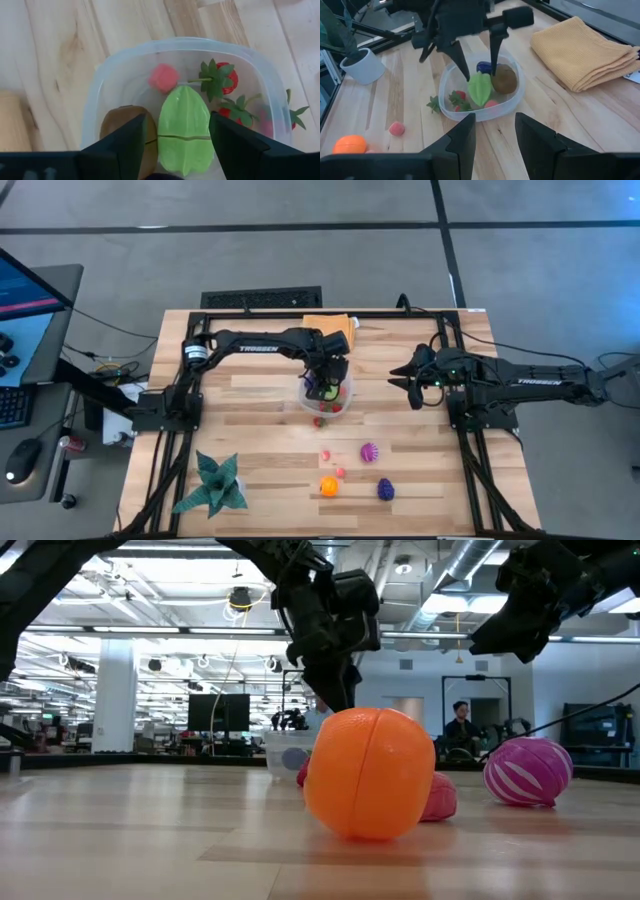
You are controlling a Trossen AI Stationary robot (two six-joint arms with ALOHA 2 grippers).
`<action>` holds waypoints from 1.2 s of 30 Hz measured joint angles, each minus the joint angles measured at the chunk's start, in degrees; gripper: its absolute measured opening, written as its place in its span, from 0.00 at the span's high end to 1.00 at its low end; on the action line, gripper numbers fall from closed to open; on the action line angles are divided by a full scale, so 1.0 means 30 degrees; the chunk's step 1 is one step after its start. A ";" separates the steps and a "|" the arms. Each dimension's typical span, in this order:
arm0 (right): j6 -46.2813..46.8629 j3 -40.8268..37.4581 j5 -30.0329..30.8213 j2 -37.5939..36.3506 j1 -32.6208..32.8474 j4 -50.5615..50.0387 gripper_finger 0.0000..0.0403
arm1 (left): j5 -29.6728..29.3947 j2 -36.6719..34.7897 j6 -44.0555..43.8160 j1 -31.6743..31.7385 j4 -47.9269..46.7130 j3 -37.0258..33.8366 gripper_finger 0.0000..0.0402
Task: Pick and placing Produce into tupperware
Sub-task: Put the purple onion into the transparent container
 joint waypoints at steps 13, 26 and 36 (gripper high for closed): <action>0.0293 0.0000 0.0000 0.0003 -0.0005 0.0011 0.60 | -0.0095 -0.3952 -0.1337 0.0446 -0.2925 0.1950 0.48; 0.1959 0.0000 -0.1787 -0.0001 0.0010 0.0112 0.60 | -0.0037 -0.8292 -0.3266 -0.0335 -0.5149 0.1302 0.48; 0.4123 0.0000 -0.3743 0.0306 0.1518 0.0092 0.60 | -0.1553 -1.2209 -0.4578 -0.1247 -0.3861 -0.3001 0.48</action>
